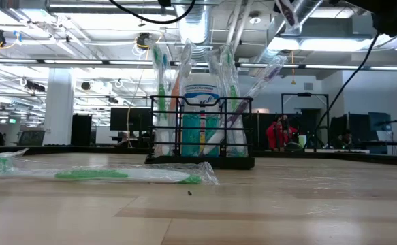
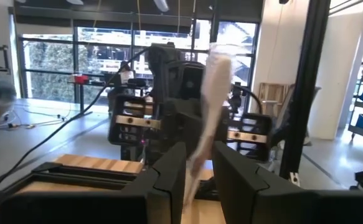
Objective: Pick & Place toothbrushing station
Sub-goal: Put the purple toothbrush into the mesh organizer
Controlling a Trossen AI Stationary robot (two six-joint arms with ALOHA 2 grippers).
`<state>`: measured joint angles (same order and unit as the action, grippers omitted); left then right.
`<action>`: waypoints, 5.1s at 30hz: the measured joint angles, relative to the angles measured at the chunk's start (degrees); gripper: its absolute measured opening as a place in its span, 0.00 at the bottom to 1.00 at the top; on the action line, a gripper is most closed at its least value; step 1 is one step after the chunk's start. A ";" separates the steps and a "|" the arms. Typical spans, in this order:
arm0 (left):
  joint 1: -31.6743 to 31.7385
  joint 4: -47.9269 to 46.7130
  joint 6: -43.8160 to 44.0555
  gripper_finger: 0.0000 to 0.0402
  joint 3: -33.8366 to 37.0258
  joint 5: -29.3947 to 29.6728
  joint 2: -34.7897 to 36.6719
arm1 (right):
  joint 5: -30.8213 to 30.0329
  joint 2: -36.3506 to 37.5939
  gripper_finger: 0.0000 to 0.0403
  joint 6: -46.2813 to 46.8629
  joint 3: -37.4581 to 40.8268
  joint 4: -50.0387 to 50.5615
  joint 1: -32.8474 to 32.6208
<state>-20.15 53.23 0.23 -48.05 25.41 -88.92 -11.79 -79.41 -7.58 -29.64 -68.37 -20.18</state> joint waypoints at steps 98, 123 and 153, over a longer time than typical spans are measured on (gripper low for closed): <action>-13.34 -22.94 1.13 0.01 0.07 34.40 6.44 | -1.77 7.43 0.23 3.54 -6.37 34.37 -0.11; -13.15 -24.87 15.00 0.01 11.61 40.72 13.98 | -1.77 7.43 0.23 4.60 -6.37 35.96 -0.08; -8.03 -13.74 20.15 0.01 17.73 30.29 7.77 | -1.77 7.45 0.23 4.60 -6.40 36.27 0.00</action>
<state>-28.18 39.50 20.38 -30.33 55.70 -81.16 -13.56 -71.96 -2.98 -36.03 -32.10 -20.18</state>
